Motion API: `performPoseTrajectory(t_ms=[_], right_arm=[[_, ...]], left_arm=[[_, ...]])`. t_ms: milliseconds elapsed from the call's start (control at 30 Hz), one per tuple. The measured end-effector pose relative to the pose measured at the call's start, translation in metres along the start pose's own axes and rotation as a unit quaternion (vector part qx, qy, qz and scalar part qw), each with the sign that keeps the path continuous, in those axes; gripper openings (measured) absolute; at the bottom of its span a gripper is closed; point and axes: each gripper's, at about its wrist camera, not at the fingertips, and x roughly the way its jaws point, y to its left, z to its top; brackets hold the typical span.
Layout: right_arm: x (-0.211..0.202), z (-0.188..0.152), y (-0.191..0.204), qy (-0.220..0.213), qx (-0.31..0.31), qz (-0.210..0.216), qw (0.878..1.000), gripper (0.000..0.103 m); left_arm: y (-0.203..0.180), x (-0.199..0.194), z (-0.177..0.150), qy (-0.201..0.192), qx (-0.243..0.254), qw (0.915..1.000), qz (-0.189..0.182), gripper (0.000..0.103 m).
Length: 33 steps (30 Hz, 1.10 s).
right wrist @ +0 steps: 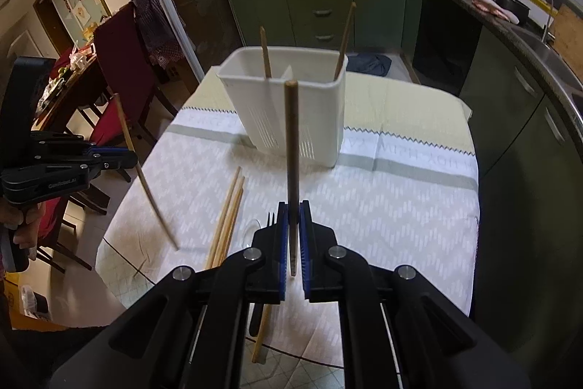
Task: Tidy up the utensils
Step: 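Lift both held chopsticks and carry them over the white utensil holder, then open both grippers to drop the chopsticks into the white holder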
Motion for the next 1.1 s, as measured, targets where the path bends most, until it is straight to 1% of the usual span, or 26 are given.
performPoseTrajectory(t_ms=[200,333,467,667,800,933,1000,1100], right_arm=[[-0.023,0.017,0.003,-0.026,-0.001,0.005,1.000,0.007],[-0.046,0.036,0.005,-0.058,0.000,0.006,0.998,0.007],[-0.068,0.057,0.009,-0.089,0.000,0.009,0.996,0.007],[-0.093,0.093,0.012,-0.134,0.008,0.012,0.991,0.007],[-0.100,0.117,0.015,-0.160,0.012,0.001,0.987,0.007],[-0.098,0.139,0.015,-0.176,0.016,-0.005,0.984,0.007],[-0.092,0.148,0.017,-0.183,0.016,-0.014,0.983,0.007],[-0.078,0.159,0.015,-0.183,0.018,-0.021,0.983,0.007]], left_arm=[[-0.010,-0.036,0.017,-0.041,0.008,0.9991,-0.011,0.006],[-0.019,-0.070,0.040,-0.082,0.016,0.9964,-0.010,0.006],[-0.024,-0.103,0.064,-0.123,0.018,0.9922,-0.008,0.006],[-0.030,-0.131,0.098,-0.169,0.015,0.9854,-0.012,0.006],[-0.034,-0.136,0.118,-0.191,0.014,0.9814,-0.012,0.006],[-0.035,-0.128,0.139,-0.203,0.011,0.9790,-0.011,0.006],[-0.035,-0.118,0.148,-0.206,0.011,0.9786,-0.006,0.006],[-0.034,-0.095,0.159,-0.193,0.008,0.9812,-0.004,0.006]])
